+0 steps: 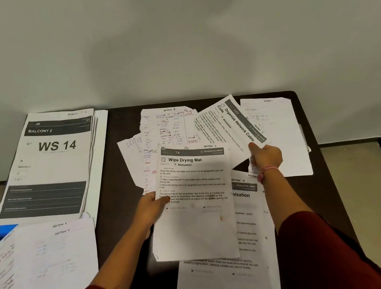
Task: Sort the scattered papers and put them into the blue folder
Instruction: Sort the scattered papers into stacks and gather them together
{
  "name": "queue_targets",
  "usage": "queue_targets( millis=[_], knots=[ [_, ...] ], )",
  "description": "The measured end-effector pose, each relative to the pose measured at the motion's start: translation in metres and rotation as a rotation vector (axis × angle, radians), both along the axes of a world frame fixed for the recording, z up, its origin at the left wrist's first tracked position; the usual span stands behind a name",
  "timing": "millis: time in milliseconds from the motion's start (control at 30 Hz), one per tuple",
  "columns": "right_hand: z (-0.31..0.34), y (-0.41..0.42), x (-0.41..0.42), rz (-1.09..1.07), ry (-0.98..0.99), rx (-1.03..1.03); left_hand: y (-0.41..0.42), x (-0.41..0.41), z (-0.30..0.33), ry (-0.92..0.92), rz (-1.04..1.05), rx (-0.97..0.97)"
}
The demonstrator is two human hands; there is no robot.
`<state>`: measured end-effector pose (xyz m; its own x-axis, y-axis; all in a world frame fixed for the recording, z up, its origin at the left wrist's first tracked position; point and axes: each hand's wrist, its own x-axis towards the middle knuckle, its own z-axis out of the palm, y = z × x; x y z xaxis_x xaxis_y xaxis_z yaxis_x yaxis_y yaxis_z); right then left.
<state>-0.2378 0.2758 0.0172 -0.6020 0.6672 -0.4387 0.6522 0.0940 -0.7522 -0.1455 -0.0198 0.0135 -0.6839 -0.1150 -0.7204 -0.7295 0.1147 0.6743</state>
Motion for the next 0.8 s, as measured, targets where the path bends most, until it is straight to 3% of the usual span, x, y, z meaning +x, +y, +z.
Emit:
queue_targets(
  millis=[167,633,800],
  knots=[
    [0.001,-0.003,-0.008,-0.001,0.060,0.072,0.002,-0.003,0.004,0.051,-0.040,-0.046],
    [0.096,0.003,0.006,-0.078,0.795,0.086,-0.024,0.016,0.031,0.186,0.068,0.068],
    [0.136,0.008,0.029,-0.088,0.962,0.122,-0.032,0.027,0.048,0.241,0.112,0.138]
  ],
)
